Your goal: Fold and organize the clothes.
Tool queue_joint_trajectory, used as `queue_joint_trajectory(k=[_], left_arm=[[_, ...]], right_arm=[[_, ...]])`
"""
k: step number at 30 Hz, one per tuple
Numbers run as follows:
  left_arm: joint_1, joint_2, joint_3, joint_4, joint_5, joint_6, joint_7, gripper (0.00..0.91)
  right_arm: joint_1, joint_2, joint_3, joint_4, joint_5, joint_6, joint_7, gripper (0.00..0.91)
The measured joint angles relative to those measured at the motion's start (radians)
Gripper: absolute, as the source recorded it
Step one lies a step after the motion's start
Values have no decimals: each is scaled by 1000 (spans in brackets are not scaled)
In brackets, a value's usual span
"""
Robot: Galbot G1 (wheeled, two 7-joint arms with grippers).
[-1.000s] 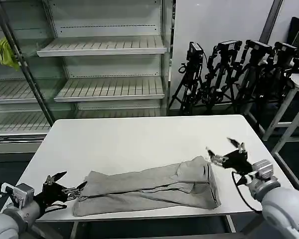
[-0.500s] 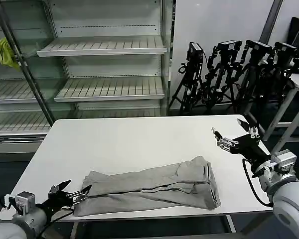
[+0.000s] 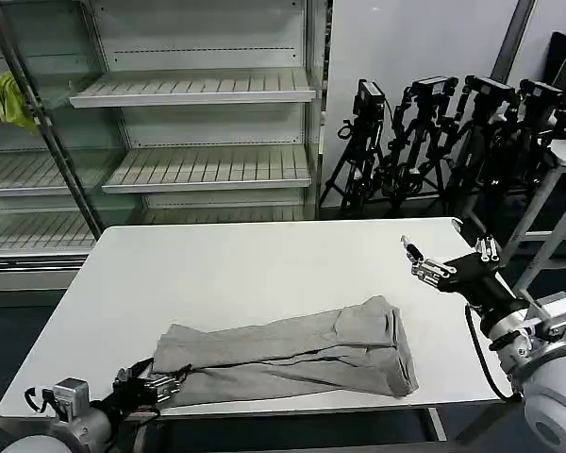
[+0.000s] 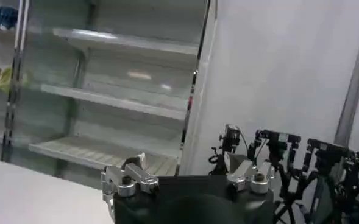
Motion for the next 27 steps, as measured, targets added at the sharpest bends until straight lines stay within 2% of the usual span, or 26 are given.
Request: queue_joint_trajectory(k=[1,5,6,7,27], left_arm=[[-3,-4,6,3,5,0,2,292],[-14,-19,26,13,24,-4,10,91],[-16,-23,30,15,27,-4,12,91],[-19,-26,35,17,30,-4,14,50],[-35,-62,59,36,67,-5,35,40]], right_arm=[[-4,3,3,4,0,0,0,907],[-19,14,15,17,-1,1,0,907],[-23,17,18,20,-1,2,0,907],[-27,19,21,23,-2,2,0,907],[-76,61,22,41,-22,11,-6,907]])
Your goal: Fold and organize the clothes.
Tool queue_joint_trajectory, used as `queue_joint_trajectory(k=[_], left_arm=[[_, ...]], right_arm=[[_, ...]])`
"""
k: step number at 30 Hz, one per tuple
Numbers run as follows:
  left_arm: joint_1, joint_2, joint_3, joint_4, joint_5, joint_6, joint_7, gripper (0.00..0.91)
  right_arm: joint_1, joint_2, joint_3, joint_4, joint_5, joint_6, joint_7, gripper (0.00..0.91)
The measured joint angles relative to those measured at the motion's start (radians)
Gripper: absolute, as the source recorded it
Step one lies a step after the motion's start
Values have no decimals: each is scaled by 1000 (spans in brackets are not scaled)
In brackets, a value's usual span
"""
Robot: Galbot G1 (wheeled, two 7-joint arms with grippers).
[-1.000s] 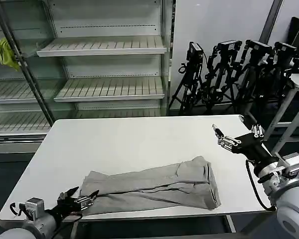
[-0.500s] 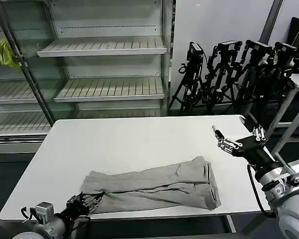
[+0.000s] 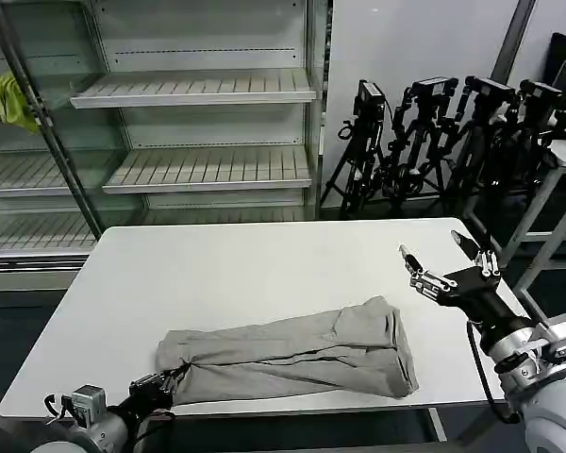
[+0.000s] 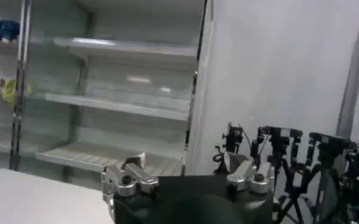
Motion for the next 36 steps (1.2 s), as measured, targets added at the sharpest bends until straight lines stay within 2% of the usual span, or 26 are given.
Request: queue_joint_trajectory(k=[13,26,36], left_arm=[[-48,27,-37,59,-15,2,6,40],[-80,127,-153,217,-17,2,9,40],[-42,190,-261,259,-22,9,2,40]], right_arm=[[-4,9,-11,-5,-17,4,-3,907],[25,28,-46,-47,-32,17,-10,907],[45,40,-82,-80,-49,28,-16,907]])
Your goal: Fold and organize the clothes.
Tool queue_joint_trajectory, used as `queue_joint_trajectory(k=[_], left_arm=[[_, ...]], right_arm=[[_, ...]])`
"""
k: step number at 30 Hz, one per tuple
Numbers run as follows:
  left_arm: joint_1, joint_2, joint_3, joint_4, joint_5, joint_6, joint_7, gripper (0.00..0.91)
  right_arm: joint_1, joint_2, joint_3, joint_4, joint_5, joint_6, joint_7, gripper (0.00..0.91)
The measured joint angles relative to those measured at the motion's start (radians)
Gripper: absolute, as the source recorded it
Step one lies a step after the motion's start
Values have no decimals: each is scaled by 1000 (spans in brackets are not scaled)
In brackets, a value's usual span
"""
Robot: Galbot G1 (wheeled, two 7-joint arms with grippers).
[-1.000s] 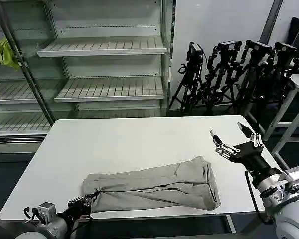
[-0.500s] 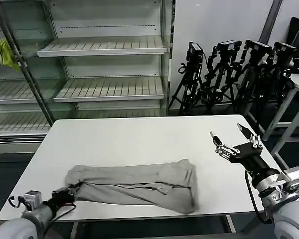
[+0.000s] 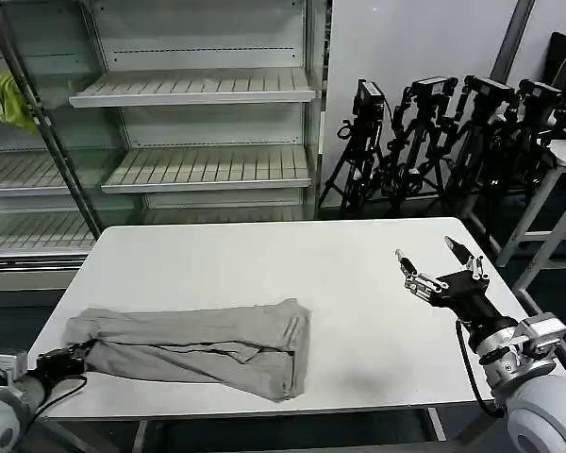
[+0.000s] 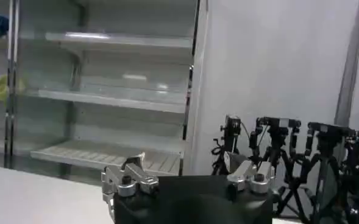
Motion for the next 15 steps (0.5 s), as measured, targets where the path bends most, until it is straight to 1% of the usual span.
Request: queue_joint_trajectory(k=[8,15], left_arm=[[2,5,-16,-91,-32,0,-2,40],[-40,1,57,-188,-70,-1,-2,50]], right_arm=[[-5,6,-4,-20,-5,0,2,907],[-4,-10,2,-38,-7,1,2,907]])
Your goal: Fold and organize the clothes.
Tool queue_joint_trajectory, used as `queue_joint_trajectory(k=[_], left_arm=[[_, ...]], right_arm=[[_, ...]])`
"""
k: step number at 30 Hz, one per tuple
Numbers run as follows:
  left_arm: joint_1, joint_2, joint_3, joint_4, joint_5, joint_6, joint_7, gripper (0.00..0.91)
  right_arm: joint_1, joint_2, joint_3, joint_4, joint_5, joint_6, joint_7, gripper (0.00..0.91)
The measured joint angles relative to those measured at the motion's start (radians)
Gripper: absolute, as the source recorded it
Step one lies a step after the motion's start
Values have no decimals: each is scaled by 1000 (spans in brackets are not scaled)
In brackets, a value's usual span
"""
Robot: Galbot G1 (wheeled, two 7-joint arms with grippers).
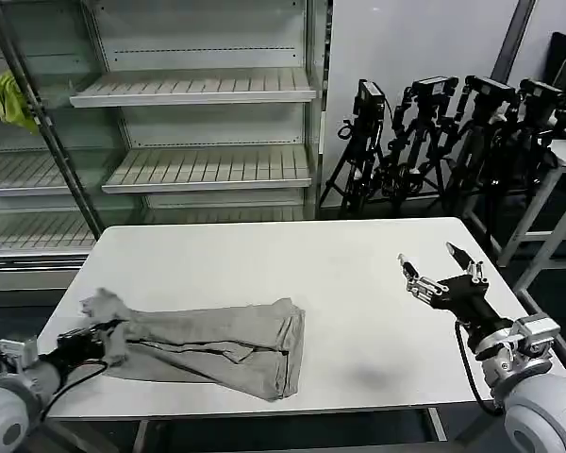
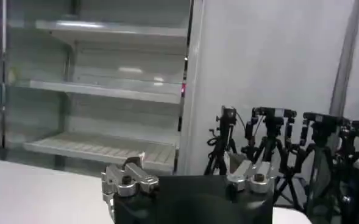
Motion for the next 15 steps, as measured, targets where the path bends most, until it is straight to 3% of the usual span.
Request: queue_joint_trajectory(k=[15], left_arm=[[-217,-60,283,-61,-35,-2,-7,50]], right_arm=[[-66,-24,85,-18,-4,0,4,907]])
